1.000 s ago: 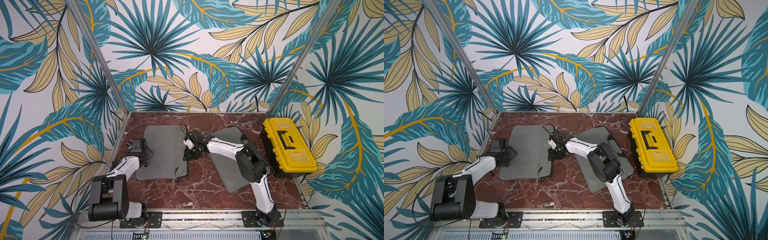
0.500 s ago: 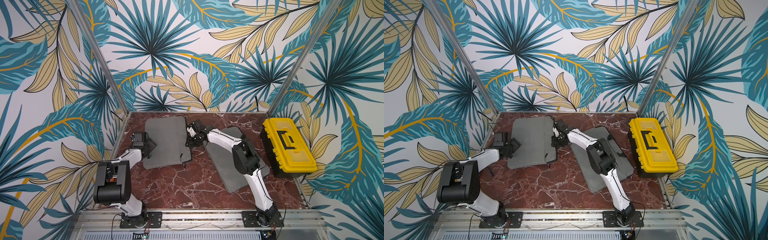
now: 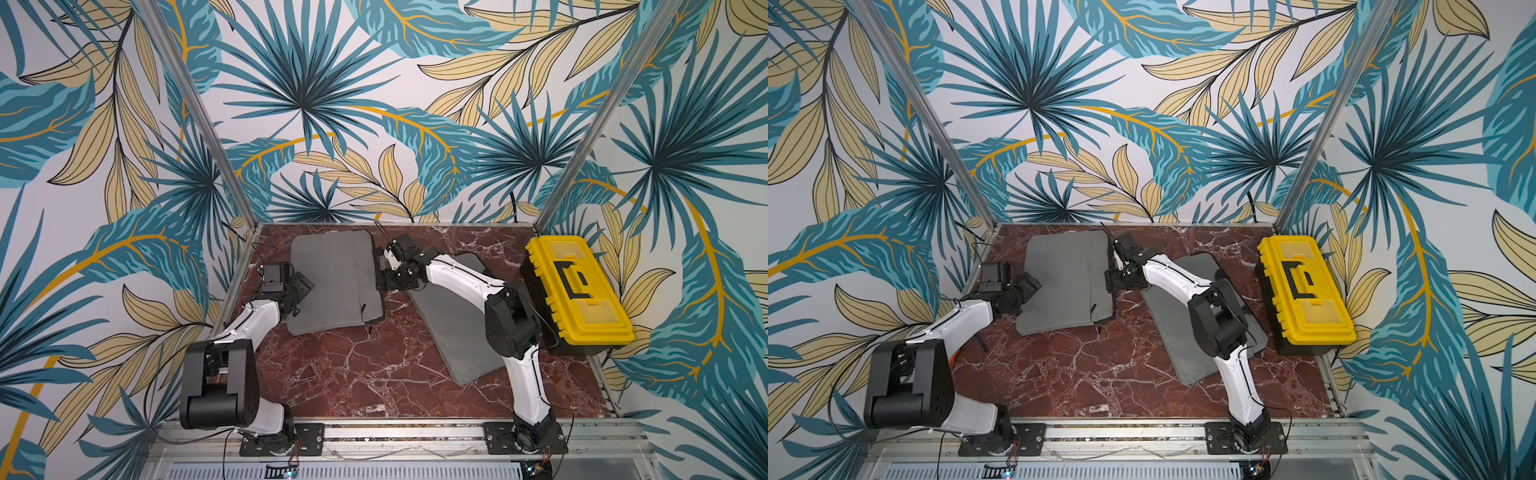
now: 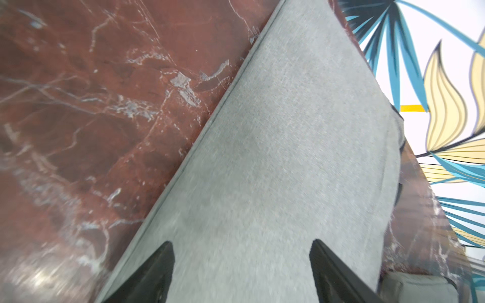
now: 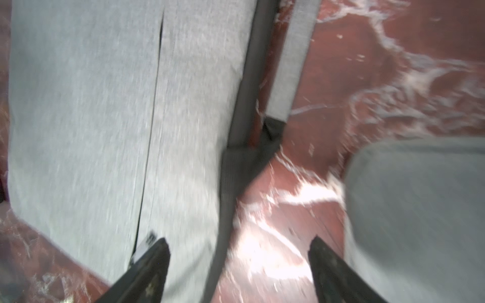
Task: Open the zippered laptop bag and take out the laptop
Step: Move the zippered laptop bag to the center of the board, then unzip the zipper on the zippered laptop bag.
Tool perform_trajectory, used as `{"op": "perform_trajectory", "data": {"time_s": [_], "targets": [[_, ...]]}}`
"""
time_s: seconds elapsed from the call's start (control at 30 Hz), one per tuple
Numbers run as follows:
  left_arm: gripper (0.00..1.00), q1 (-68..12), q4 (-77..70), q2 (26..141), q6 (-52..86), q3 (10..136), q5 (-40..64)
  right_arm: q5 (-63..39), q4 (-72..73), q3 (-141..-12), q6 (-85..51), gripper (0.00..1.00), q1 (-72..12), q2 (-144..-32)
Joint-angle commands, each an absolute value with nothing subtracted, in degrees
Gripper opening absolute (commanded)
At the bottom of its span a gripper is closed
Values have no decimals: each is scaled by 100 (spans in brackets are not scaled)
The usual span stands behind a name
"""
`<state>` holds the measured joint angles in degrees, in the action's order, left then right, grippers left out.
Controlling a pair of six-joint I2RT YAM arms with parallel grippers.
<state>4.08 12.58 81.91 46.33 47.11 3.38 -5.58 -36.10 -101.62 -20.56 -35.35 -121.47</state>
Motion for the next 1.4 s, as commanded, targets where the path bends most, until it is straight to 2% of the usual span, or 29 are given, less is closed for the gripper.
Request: {"op": "perform_trajectory", "data": {"time_s": [0.0,0.2,0.33,0.5,0.8,1.17,1.37], "targets": [[85,394,1680,7668,4590,4361,456,-76,-3485,-9451,-2222,99,-3600,-11411],[90,312,1745,6651,4947,3614,793,351,-3353,-8227,-2618,99,-3821,-10399],[90,-24,1817,6045,5267,3167,851,624,-3316,-7701,-2912,100,-4167,-10055],[90,-548,2115,5378,5733,2835,712,774,-3198,-7384,-3158,99,-4649,-9980],[89,-1046,2354,4333,6450,2152,615,284,-2896,-7381,-3326,87,-5083,-10410],[82,-1167,2348,4613,6487,2133,625,-102,-2880,-7793,-3104,77,-5104,-11006],[81,-1169,1736,5154,6379,2235,656,-283,-2949,-8123,-2920,72,-5098,-11369]]}}
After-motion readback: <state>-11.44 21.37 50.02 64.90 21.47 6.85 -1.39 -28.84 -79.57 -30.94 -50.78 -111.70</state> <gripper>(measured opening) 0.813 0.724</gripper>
